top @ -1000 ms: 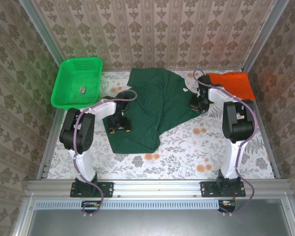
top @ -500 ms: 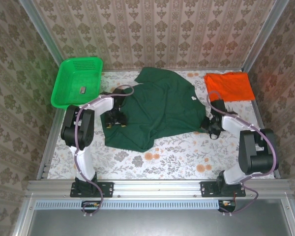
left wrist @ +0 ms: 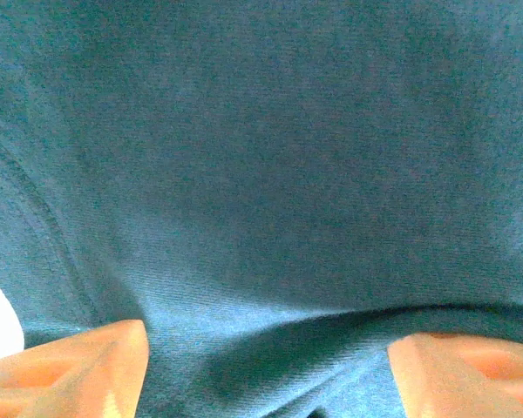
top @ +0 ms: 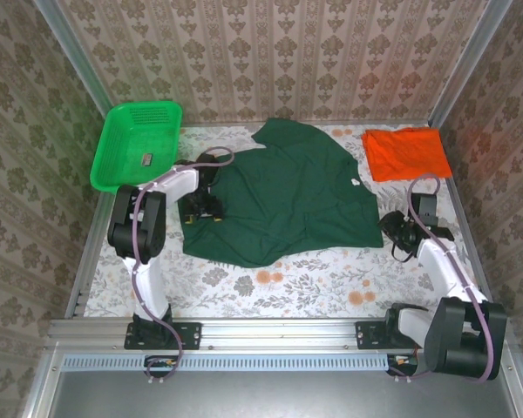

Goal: Fold and stack the t-shirts

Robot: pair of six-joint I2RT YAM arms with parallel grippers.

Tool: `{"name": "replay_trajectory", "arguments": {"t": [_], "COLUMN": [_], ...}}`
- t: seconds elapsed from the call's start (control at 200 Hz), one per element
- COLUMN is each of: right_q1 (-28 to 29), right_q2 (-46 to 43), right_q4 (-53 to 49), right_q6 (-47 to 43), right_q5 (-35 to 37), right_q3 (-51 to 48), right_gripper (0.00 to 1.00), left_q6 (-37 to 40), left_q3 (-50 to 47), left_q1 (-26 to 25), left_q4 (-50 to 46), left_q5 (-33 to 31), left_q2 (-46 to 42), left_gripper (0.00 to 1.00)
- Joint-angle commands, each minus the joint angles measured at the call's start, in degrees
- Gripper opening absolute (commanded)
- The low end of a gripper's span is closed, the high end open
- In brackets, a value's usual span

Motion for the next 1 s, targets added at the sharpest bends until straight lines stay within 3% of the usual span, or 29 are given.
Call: {"name": "replay_trajectory", "arguments": {"t": [0.0, 0.205, 0.465, 0.65, 0.995], "right_q1": [0.92, 5.98, 9.61, 10.65, 12.17], "right_q2": [6.71, 24.62, 38.67, 43.78, 47.46], "right_q4": [2.15, -3.81, -8.28, -10.02, -11.99], "right_q6": [-1.68, -9.38, -12.26, -13.10, -14.60], "right_q5": [-4.13, -4.98, -2.01, -1.20, 1.60], "right_q3": [5.93, 20.43, 32.52, 36.04, 38.55], "right_gripper": [0.37, 0.33, 0.34, 0.34, 0.28], "left_q6": [-0.35, -2.09, -7.58, -12.51, -13.81], "left_q3": [1.06, -1.47, -11.46, -19.15, -20.63], "left_q1": [-0.22, -0.84, -0.14, 2.24, 2.94], "left_q4": [-1.90, -3.49, -1.41, 3.88, 6.04], "left_q5": [1.15, 3.11, 8.71, 16.32, 18.07], "left_q2": [-4.19, -11.26, -19.15, -22.40, -22.33], "left_gripper": [0.79, 0.85, 0.84, 0.83, 0.82]}}
